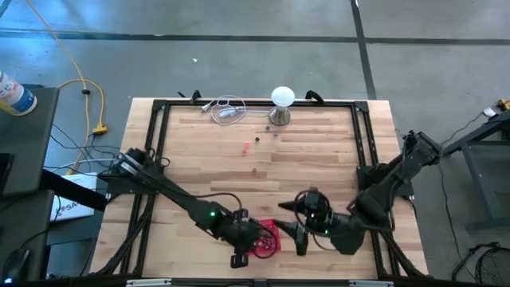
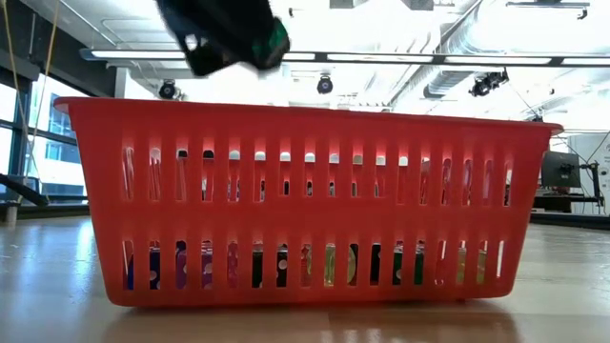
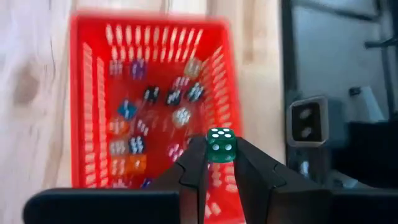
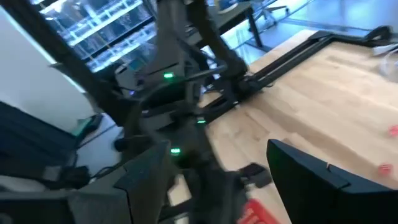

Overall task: Pick & Place Dice
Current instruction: Put the green dice into the red bin

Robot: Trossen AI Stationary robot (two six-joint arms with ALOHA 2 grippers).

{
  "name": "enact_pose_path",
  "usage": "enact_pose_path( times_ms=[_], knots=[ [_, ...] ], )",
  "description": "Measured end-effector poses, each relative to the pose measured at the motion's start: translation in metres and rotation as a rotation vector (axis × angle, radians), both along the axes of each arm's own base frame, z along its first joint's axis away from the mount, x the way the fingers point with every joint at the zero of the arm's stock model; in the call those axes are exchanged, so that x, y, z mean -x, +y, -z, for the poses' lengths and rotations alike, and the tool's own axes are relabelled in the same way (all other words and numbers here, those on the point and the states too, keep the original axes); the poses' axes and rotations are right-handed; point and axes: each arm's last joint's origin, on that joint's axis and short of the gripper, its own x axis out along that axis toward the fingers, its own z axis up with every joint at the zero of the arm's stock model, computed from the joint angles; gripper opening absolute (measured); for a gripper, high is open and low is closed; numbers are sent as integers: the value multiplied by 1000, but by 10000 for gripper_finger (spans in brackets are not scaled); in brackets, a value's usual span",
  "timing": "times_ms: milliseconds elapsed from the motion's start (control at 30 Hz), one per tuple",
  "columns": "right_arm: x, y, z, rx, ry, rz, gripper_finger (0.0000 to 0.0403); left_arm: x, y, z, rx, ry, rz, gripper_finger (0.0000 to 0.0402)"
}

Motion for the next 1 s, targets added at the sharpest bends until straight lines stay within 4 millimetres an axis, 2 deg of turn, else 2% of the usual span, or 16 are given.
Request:
enact_pose_path(
  times_ms=[167, 333, 567, 800, 900, 1000],
  knots=[
    [-3, 14, 9, -5, -3, -20, 256, -6, 2, 4, 39, 3, -24, 60],
    [-5, 19, 12, -13, -7, -36, 256, -7, 3, 4, -18, -37, -71, 94],
    [-4, 19, 11, -2, -11, -37, 256, -6, 3, 4, -20, -30, -81, 152],
    [-4, 18, 12, 21, 6, -43, 256, -6, 3, 4, 9, -15, -115, 163],
    [0, 20, 16, -71, 49, -79, 256, -6, 3, 4, 9, -14, -116, 163],
    [12, 27, 23, -181, 142, -154, 256, -5, 3, 5, 10, -2, -114, 163]
  ],
)
